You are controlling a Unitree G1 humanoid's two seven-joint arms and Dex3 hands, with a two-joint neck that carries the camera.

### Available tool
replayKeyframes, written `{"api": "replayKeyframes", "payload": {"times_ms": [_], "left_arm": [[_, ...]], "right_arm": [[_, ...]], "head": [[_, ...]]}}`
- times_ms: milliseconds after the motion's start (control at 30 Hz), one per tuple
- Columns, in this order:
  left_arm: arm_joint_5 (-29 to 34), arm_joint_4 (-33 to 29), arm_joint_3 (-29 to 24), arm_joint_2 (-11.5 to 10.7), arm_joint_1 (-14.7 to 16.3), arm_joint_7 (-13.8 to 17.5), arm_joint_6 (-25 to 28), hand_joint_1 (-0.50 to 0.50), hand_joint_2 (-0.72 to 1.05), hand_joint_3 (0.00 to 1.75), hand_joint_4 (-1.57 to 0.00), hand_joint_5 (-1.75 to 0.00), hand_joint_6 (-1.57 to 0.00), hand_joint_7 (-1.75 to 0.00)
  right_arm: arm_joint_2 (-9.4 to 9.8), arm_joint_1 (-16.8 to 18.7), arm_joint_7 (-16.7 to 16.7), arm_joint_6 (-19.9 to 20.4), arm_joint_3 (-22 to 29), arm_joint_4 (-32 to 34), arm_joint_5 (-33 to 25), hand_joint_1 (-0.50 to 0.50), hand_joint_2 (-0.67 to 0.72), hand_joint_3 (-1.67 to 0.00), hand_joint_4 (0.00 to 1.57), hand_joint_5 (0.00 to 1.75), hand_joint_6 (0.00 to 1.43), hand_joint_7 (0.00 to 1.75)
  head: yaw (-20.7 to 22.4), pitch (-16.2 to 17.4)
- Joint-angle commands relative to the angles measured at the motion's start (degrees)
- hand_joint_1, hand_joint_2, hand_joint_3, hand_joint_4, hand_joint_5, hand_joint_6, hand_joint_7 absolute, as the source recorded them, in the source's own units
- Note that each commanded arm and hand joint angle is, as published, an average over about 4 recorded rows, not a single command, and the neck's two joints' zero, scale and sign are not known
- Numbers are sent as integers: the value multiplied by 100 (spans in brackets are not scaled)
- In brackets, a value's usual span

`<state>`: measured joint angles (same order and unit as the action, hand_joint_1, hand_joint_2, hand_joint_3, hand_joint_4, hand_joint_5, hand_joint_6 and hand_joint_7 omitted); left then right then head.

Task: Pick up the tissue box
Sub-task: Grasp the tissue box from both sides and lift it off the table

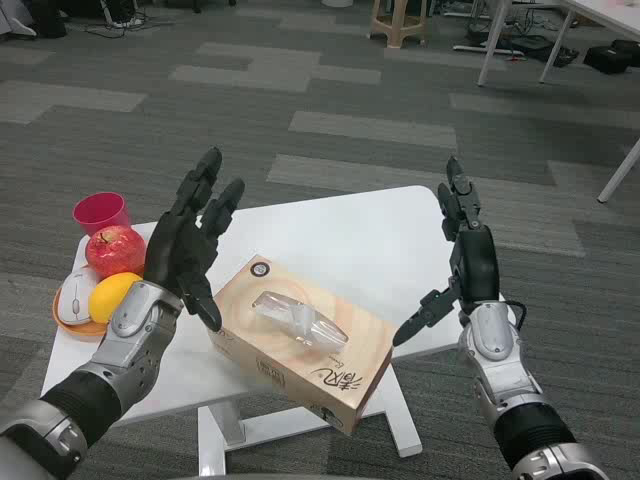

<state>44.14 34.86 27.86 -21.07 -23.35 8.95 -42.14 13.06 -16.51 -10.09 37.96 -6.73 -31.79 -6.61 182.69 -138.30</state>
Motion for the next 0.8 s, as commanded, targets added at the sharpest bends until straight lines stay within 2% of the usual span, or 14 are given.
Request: {"api": "replayKeyframes", "payload": {"times_ms": [33,67,100,567,667,800], "left_arm": [[-240,-138,88,411,-82,-473,-374,50,-72,0,0,-31,0,0],[-240,-138,88,411,-82,-473,-374,50,-72,0,0,-31,0,0],[-240,-138,88,411,-82,-473,-374,50,-72,0,0,-31,0,0],[-240,-138,88,411,-82,-475,-374,50,-72,0,0,-31,0,0],[-240,-129,85,411,-82,-482,-374,50,-68,0,0,-31,0,0],[-242,-111,77,408,-82,-482,-374,50,-72,0,0,-31,0,0]], "right_arm": [[197,192,-318,27,-286,1157,-244,-46,72,0,0,0,0,0],[197,192,-318,27,-286,1157,-244,-46,72,0,0,0,0,0],[197,192,-318,27,-286,1157,-242,-46,72,0,0,0,0,0],[199,192,-318,27,-279,1157,-244,-46,72,0,2,0,0,0],[208,192,-318,27,-268,1142,-244,-46,72,0,1,0,0,0],[225,203,-318,27,-246,1105,-242,-46,72,-2,3,0,0,0]], "head": [[-189,-730],[-168,-656],[-110,-437],[-120,-408],[-120,-407],[-130,-212]]}}
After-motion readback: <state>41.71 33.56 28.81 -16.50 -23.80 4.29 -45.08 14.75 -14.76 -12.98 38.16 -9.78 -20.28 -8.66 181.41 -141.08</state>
